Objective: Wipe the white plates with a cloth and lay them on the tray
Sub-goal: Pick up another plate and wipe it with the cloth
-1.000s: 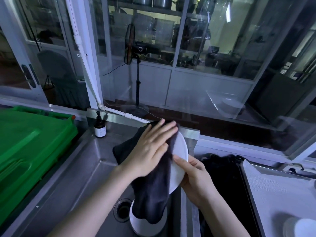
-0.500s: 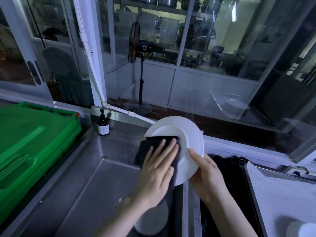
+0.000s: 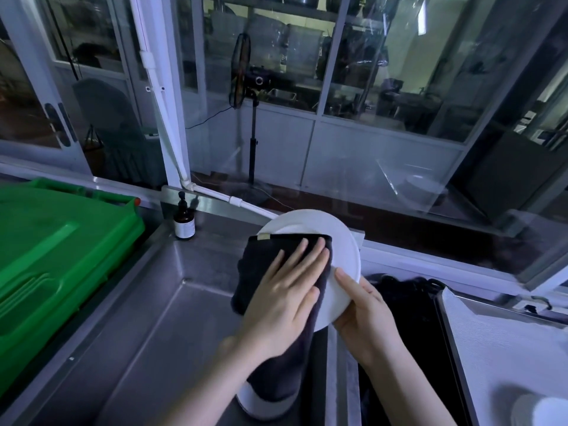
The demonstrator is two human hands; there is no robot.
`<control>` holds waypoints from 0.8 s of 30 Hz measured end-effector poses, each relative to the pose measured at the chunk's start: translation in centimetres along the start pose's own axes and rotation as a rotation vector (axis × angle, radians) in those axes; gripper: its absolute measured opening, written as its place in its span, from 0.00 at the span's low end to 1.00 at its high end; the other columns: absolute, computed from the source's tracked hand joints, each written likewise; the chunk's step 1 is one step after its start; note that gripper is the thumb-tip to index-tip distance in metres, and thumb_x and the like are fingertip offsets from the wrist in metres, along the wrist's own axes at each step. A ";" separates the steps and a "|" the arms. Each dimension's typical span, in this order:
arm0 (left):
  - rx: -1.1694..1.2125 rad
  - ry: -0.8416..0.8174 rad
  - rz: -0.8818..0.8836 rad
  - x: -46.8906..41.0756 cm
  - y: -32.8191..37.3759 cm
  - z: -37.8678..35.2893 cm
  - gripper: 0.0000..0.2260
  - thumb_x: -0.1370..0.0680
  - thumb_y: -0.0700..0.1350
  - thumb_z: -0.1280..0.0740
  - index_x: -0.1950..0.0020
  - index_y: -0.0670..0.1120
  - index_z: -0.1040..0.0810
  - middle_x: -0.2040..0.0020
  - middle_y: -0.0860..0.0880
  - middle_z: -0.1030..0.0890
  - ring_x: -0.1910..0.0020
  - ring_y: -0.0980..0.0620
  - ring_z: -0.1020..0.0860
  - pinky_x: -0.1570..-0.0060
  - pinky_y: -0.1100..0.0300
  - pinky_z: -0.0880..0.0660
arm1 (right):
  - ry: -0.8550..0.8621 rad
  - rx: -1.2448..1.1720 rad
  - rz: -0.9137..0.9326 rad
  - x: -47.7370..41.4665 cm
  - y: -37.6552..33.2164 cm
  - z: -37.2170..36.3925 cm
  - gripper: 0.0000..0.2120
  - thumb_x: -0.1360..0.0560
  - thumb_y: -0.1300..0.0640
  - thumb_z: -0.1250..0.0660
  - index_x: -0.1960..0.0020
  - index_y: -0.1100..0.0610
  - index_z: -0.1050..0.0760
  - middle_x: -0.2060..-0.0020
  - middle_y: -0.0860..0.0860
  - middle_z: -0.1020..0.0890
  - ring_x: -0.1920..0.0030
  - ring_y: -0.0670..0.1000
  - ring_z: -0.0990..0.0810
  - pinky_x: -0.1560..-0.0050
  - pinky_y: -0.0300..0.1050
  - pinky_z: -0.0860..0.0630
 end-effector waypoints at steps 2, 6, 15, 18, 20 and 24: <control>0.025 -0.013 0.073 -1.0 -1.5 0.6 0.23 0.16 0.47 0.49 0.20 0.51 0.49 0.20 0.57 0.51 0.20 0.56 0.55 0.22 0.54 0.56 | 0.009 0.015 -0.001 0.1 0.1 0.1 0.15 0.25 0.56 0.32 0.42 0.62 0.17 0.44 0.63 0.17 0.47 0.58 0.15 0.52 0.47 0.18; 0.042 -0.010 0.194 -0.6 -3.3 1.3 0.23 0.16 0.41 0.45 0.21 0.48 0.46 0.20 0.55 0.51 0.20 0.53 0.57 0.22 0.50 0.55 | 0.048 0.023 0.042 -0.2 -1.4 0.6 0.15 0.27 0.55 0.31 0.45 0.62 0.16 0.45 0.63 0.16 0.47 0.58 0.15 0.54 0.45 0.18; -0.034 -0.045 0.006 -1.5 -0.7 0.7 0.24 0.17 0.49 0.52 0.20 0.52 0.52 0.19 0.57 0.52 0.20 0.56 0.56 0.22 0.51 0.55 | -0.012 0.030 -0.010 0.2 0.2 0.0 0.16 0.23 0.56 0.33 0.39 0.61 0.19 0.42 0.63 0.17 0.45 0.59 0.16 0.49 0.49 0.18; 0.011 0.014 0.099 -3.1 -3.3 1.7 0.24 0.17 0.46 0.47 0.20 0.49 0.46 0.20 0.55 0.49 0.20 0.54 0.53 0.22 0.52 0.53 | -0.009 0.036 -0.007 0.6 0.3 0.2 0.16 0.26 0.56 0.31 0.42 0.63 0.17 0.43 0.64 0.17 0.46 0.59 0.16 0.51 0.48 0.18; 0.144 0.093 0.187 -3.4 -5.0 2.1 0.23 0.17 0.41 0.42 0.21 0.46 0.40 0.21 0.53 0.42 0.21 0.53 0.47 0.23 0.55 0.49 | -0.006 0.039 0.005 0.7 -0.1 0.2 0.15 0.26 0.57 0.32 0.43 0.63 0.17 0.43 0.64 0.17 0.45 0.60 0.16 0.50 0.48 0.18; 0.466 0.313 0.418 -1.3 -7.0 1.9 0.21 0.18 0.42 0.39 0.26 0.54 0.33 0.26 0.61 0.33 0.26 0.63 0.36 0.27 0.66 0.42 | 0.032 -0.001 0.038 0.5 -1.2 0.4 0.18 0.26 0.56 0.32 0.40 0.64 0.19 0.42 0.62 0.17 0.43 0.60 0.17 0.47 0.49 0.18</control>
Point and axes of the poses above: each hand's wrist, its own x-axis away from the middle knuckle, its own z-axis out of the back of the hand, y = z × x, the point moved 3 cm from there along -x, towards the middle knuckle
